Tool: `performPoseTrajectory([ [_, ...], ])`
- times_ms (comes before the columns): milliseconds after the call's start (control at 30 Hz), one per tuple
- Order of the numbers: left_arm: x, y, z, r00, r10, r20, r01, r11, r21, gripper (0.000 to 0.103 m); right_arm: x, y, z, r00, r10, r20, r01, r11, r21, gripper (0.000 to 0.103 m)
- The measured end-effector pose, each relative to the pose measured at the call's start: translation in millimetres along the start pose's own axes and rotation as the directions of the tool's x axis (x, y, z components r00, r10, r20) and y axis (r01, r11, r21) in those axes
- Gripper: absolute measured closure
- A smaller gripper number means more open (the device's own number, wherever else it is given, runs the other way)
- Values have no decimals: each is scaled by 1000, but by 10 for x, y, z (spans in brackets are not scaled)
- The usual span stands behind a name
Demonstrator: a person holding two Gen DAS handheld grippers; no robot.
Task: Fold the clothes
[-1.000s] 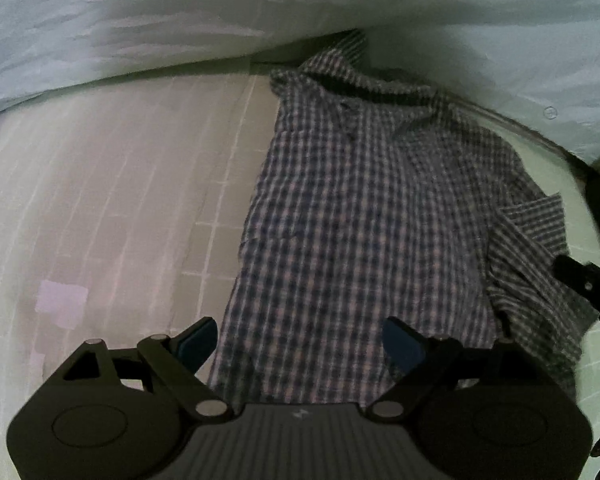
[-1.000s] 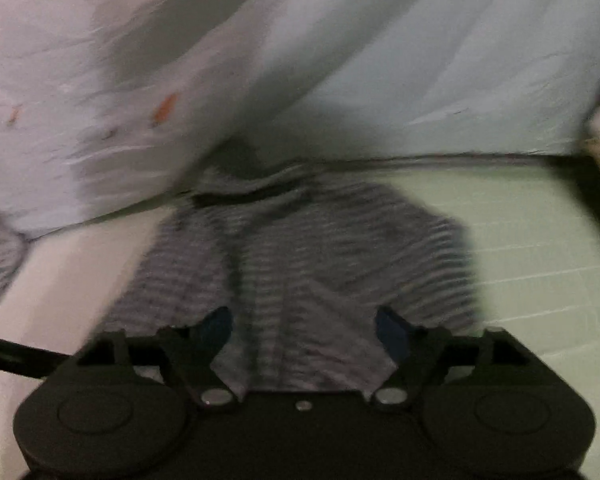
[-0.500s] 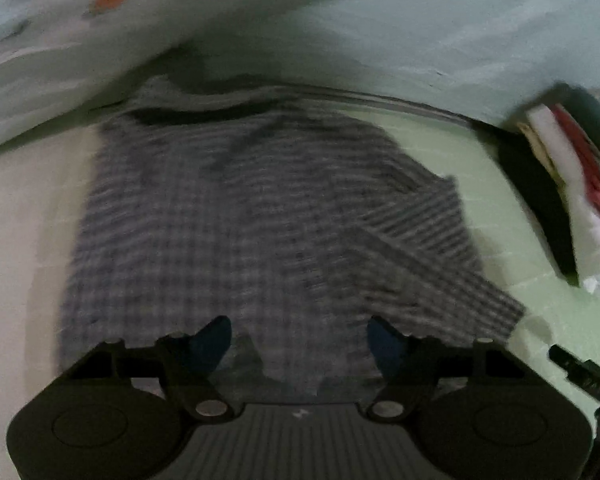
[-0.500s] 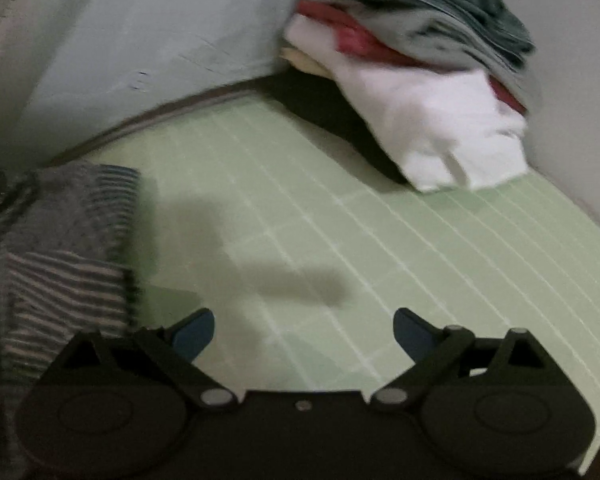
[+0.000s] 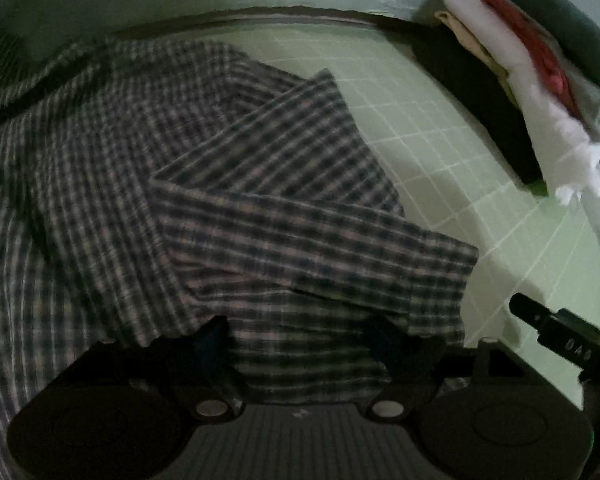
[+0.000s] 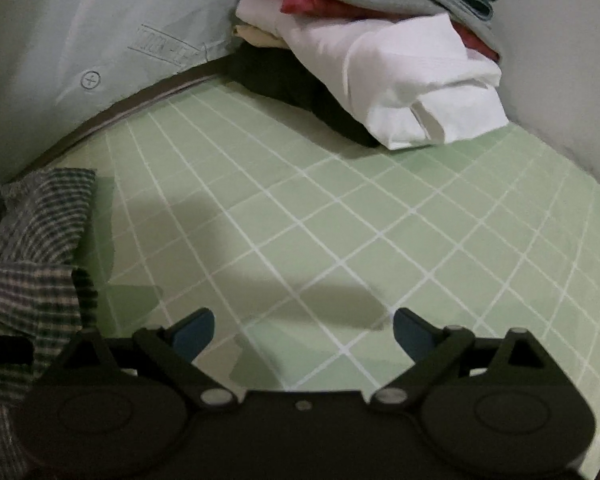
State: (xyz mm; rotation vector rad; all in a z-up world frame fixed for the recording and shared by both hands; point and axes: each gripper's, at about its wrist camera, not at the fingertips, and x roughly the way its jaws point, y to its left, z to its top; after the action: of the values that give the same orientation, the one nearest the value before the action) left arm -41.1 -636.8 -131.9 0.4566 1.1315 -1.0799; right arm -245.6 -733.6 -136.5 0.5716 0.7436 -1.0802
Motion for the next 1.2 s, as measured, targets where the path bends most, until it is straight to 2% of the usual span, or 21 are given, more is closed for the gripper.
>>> performPoseTrajectory([
  [67, -11, -51, -27, 999, 40, 36, -41, 999, 28, 49, 16, 6, -16, 1000, -2, -11, 2, 1000, -2, 6],
  [100, -18, -57, -36, 997, 58, 50, -60, 998, 34, 68, 19, 10, -26, 1000, -2, -15, 2, 1000, -3, 6],
  [133, -20, -30, -25, 997, 57, 52, -58, 998, 25, 77, 12, 12, -34, 1000, 1, -17, -2, 1000, -2, 6],
  [200, -105, 54, -12, 997, 33, 70, -31, 999, -21, 88, -14, 8, -43, 1000, 21, -16, -21, 1000, 6, 6],
  [233, -176, 89, 12, 995, 35, 89, -32, 999, -31, 90, -28, 9, -44, 1000, 27, -14, -27, 1000, 7, 6],
  [367, -547, 246, -1, 982, 50, 181, -38, 997, -70, 92, -105, 79, -60, 999, 38, -11, -38, 999, -16, 6],
  [467, -870, 490, -39, 967, 49, 251, -9, 987, -161, 92, -174, 166, -74, 998, 65, -11, -65, 997, -34, 6],
  [633, -1414, 1000, -142, 924, 125, 362, -17, 958, -288, 92, -352, 418, -167, 991, 134, -11, -134, 990, -44, 6],
  [733, -1672, 1319, -218, 899, 182, 398, -52, 948, -315, 92, -484, 597, -268, 987, 163, -9, -163, 985, -59, 6],
  [833, -1861, 1664, -271, 882, 214, 420, -57, 933, -355, 93, -638, 792, -402, 983, 184, -9, -184, 979, -83, 6],
  [1033, -2166, 2354, -358, 844, 285, 455, -68, 897, -437, 92, -985, 1105, -617, 984, 179, 21, -173, 973, -155, 6],
  [1067, -2181, 2456, -370, 843, 296, 450, -70, 889, -453, 91, -1042, 1145, -644, 984, 176, 29, -169, 971, -167, 6],
  [1133, -2205, 2654, -394, 845, 313, 434, -76, 873, -482, 81, -1145, 1206, -686, 985, 167, 42, -157, 969, -189, 6],
  [1167, -2197, 2721, -412, 858, 313, 407, -84, 867, -491, 75, -1186, 1233, -714, 986, 161, 46, -149, 969, -199, 6],
  [1200, -2198, 2765, -456, 868, 315, 383, -89, 859, -504, 61, -1221, 1256, -743, 987, 155, 47, -142, 968, -208, 6],
])
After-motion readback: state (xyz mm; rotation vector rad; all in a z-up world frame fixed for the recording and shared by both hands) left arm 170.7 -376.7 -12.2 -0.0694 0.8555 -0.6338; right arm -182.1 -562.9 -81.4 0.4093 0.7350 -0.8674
